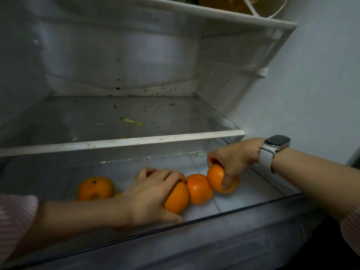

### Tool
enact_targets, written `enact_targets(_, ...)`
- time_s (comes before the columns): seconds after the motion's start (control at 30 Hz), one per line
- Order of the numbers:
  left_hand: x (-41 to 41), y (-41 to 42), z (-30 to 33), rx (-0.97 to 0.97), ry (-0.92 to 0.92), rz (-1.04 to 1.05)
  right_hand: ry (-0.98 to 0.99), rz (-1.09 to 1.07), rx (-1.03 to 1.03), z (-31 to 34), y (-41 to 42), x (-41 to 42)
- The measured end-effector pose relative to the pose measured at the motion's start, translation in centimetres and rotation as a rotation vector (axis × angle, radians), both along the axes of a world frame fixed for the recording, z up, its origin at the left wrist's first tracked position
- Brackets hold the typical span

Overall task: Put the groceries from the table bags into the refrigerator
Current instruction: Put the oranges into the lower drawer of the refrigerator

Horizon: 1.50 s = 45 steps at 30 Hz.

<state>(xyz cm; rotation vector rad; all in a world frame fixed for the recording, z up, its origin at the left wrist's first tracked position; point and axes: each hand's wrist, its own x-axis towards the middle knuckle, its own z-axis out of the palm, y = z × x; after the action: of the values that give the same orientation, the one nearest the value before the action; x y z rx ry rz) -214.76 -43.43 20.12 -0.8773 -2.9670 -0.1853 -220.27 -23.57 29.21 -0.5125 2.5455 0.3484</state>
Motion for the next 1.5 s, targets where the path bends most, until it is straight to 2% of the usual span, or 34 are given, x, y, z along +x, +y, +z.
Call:
enact_targets(0.13,0.1,0.4,0.2,-0.079,0.035,0.037,0.015,0.011,0.000,-0.2,-0.3,-0.5)
enact_targets(0.33,0.3,0.2,0.2,-0.281,-0.061,0.034,-0.063,0.014,0.109,-0.7,-0.6,-0.6)
enact_targets(0.43,-0.3,-0.4,0.3,-0.286,-0.122,0.054,-0.103,-0.009,0.091,-1.0,-0.5,-0.6)
enact_targets(0.57,-0.7,-0.5,0.4,-0.274,-0.114,0.069,-0.151,-0.039,0.060,-0.9,-0.5,-0.8)
enact_targets(0.7,-0.9,-0.2,1.0,-0.254,-0.062,-0.007,-0.201,-0.131,-0.049,0.0,-0.3,-0.7)
enact_targets(0.87,-0.6,0.0,4.7,-0.174,-0.104,-0.118,-0.163,-0.145,-0.151,1.2,0.1,0.7)
enact_targets(0.97,0.1,0.2,7.5,-0.235,-0.095,-0.083,-0.132,-0.129,-0.243,2.4,-0.3,2.1)
enact_targets(1.03,1.2,0.2,9.1,-0.269,-0.080,-0.027,-0.037,-0.078,-0.321,3.4,-0.7,3.4)
enact_targets(1.17,4.9,-0.6,12.1,-0.212,0.122,0.205,0.340,0.111,-0.494,5.2,-1.2,6.9)
enact_targets(1.27,9.1,-1.3,12.8,-0.033,0.363,0.430,0.555,0.188,-0.817,5.4,-1.6,10.3)
enact_targets(1.4,16.8,-1.0,9.4,0.236,0.740,0.628,0.825,0.341,-1.273,2.1,-2.9,15.9)
enact_targets(1.5,23.5,-0.4,4.3,0.298,0.905,0.706,0.845,0.449,-1.551,-2.8,-3.8,21.0)
